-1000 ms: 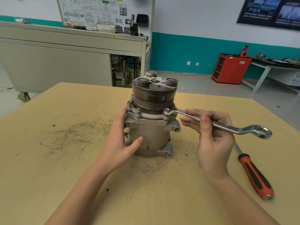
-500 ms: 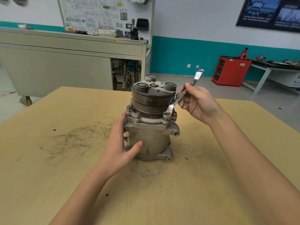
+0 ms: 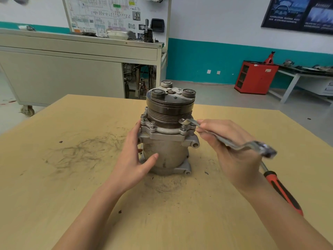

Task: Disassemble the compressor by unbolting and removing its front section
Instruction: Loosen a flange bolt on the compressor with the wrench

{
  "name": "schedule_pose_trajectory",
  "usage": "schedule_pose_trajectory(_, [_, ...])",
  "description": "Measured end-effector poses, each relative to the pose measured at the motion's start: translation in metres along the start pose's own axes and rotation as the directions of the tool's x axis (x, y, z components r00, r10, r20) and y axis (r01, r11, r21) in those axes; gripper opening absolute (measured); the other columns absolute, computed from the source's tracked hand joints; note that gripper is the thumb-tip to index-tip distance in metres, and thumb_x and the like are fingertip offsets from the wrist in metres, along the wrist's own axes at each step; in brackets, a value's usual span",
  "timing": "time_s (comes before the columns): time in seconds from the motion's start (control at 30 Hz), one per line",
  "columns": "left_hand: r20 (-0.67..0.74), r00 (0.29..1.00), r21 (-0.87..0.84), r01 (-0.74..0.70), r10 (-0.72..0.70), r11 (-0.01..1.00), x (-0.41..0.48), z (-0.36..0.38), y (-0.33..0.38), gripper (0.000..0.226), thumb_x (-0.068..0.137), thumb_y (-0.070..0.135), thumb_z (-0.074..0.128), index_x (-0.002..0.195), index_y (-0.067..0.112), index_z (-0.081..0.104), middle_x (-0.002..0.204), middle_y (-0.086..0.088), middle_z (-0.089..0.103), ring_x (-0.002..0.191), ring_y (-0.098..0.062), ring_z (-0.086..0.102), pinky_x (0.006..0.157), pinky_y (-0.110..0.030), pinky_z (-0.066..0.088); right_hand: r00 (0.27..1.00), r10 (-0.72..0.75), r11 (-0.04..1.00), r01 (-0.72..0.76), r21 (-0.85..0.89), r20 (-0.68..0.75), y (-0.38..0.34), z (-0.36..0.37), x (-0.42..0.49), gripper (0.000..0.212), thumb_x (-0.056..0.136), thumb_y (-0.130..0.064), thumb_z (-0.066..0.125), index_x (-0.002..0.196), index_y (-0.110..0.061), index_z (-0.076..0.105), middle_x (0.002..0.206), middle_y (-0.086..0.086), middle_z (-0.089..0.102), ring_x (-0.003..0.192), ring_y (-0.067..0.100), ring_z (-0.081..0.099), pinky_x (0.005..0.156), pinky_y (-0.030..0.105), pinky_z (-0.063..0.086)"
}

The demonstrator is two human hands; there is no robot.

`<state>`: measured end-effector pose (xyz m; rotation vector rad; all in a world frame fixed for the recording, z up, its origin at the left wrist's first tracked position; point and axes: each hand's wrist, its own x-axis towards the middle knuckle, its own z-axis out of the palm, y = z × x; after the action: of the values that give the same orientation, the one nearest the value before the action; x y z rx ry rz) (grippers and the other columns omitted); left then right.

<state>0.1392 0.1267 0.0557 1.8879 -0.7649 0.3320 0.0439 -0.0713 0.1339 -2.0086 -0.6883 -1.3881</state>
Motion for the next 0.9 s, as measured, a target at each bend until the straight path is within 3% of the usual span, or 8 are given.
schedule_pose_trajectory(0.23, [0.005, 1.0, -0.004, 0.005, -0.005, 1.0, 0.0, -0.001, -0.003, 0.086, 0.077, 0.044, 0.062, 0.13, 0.072, -0.001, 0.131, 0.055, 0.014, 0.124, 0.013, 0.035, 0.093, -0.005, 0.036, 0.986, -0.145, 0.96, 0.159, -0.232, 0.076, -0.009, -0.001, -0.005, 0.034, 0.09, -0.023, 0.057, 0.084, 0.008, 0.071, 0.091, 0.016, 0.07, 0.082, 0.02, 0.069, 0.078, 0.019, 0.053])
schedule_pose_trajectory(0.4, [-0.003, 1.0, 0.014, 0.009, -0.009, 1.0, -0.001, 0.0, -0.003, 0.086, 0.077, 0.044, 0.062, 0.134, 0.065, 0.0, 0.145, 0.023, 0.025, 0.131, -0.001, 0.037, 0.1, -0.023, 0.04, 0.979, -0.187, 0.94, 0.201, -0.274, 0.077, -0.009, 0.001, -0.012, 0.034, 0.09, -0.021, 0.057, 0.084, 0.009, 0.07, 0.091, 0.018, 0.07, 0.082, 0.023, 0.07, 0.074, 0.026, 0.055])
schedule_pose_trajectory(0.47, [-0.002, 1.0, 0.017, 0.004, -0.004, 1.0, 0.0, 0.0, -0.003, 0.087, 0.078, 0.044, 0.062, 0.135, 0.064, 0.0, 0.146, 0.022, 0.025, 0.13, -0.001, 0.037, 0.1, -0.024, 0.041, 0.986, -0.15, 0.963, 0.162, -0.217, 0.071, -0.008, 0.002, -0.014, 0.029, 0.091, -0.02, 0.057, 0.087, 0.005, 0.071, 0.093, 0.014, 0.07, 0.086, 0.02, 0.069, 0.078, 0.025, 0.055])
schedule_pose_trajectory(0.53, [0.001, 1.0, 0.014, -0.003, 0.003, 1.0, 0.0, -0.001, -0.003, 0.087, 0.078, 0.044, 0.062, 0.133, 0.068, -0.001, 0.144, 0.03, 0.025, 0.13, 0.001, 0.036, 0.1, -0.024, 0.04, 0.998, 0.063, 0.996, -0.064, 0.063, 0.015, -0.004, 0.003, -0.015, 0.02, 0.093, -0.019, 0.054, 0.091, -0.006, 0.069, 0.095, 0.005, 0.069, 0.089, 0.017, 0.067, 0.08, 0.024, 0.054])
schedule_pose_trajectory(0.63, [0.001, 1.0, 0.008, -0.003, 0.003, 1.0, -0.001, -0.001, -0.002, 0.087, 0.078, 0.044, 0.062, 0.13, 0.072, -0.002, 0.137, 0.045, 0.016, 0.129, 0.003, 0.035, 0.097, -0.019, 0.039, 0.85, 0.527, 0.717, -0.457, 0.525, 0.02, 0.022, 0.0, -0.004, 0.017, 0.097, -0.015, 0.043, 0.091, -0.009, 0.057, 0.091, 0.003, 0.07, 0.075, 0.025, 0.07, 0.067, 0.031, 0.057])
schedule_pose_trajectory(0.7, [0.002, 1.0, 0.007, 0.002, -0.002, 1.0, 0.0, -0.001, -0.003, 0.086, 0.077, 0.045, 0.062, 0.13, 0.072, -0.002, 0.135, 0.048, 0.014, 0.128, 0.003, 0.036, 0.095, -0.017, 0.038, 0.68, 0.704, 0.476, -0.665, 0.575, 0.205, 0.051, -0.004, 0.012, 0.021, 0.099, -0.013, 0.036, 0.089, -0.007, 0.054, 0.081, 0.005, 0.068, 0.063, 0.025, 0.066, 0.056, 0.029, 0.053])
schedule_pose_trajectory(0.8, [0.007, 1.0, 0.002, 0.004, -0.004, 1.0, 0.0, -0.001, -0.002, 0.086, 0.076, 0.048, 0.061, 0.129, 0.074, -0.003, 0.136, 0.047, 0.015, 0.129, 0.002, 0.036, 0.096, -0.017, 0.039, 0.474, 0.699, 0.252, -0.864, 0.437, 0.535, 0.087, -0.002, 0.036, 0.027, 0.1, -0.017, 0.034, 0.083, -0.009, 0.054, 0.064, 0.005, 0.06, 0.048, 0.017, 0.054, 0.042, 0.021, 0.041])
schedule_pose_trajectory(0.9, [0.005, 1.0, 0.01, -0.002, 0.002, 1.0, -0.001, -0.001, -0.001, 0.086, 0.076, 0.05, 0.06, 0.129, 0.075, -0.003, 0.14, 0.041, 0.019, 0.132, -0.003, 0.037, 0.102, -0.027, 0.043, 0.397, 0.633, 0.161, -0.907, 0.388, 0.665, 0.108, 0.011, 0.048, 0.026, 0.097, -0.018, 0.037, 0.084, -0.009, 0.057, 0.07, 0.01, 0.057, 0.048, 0.013, 0.048, 0.041, 0.018, 0.035])
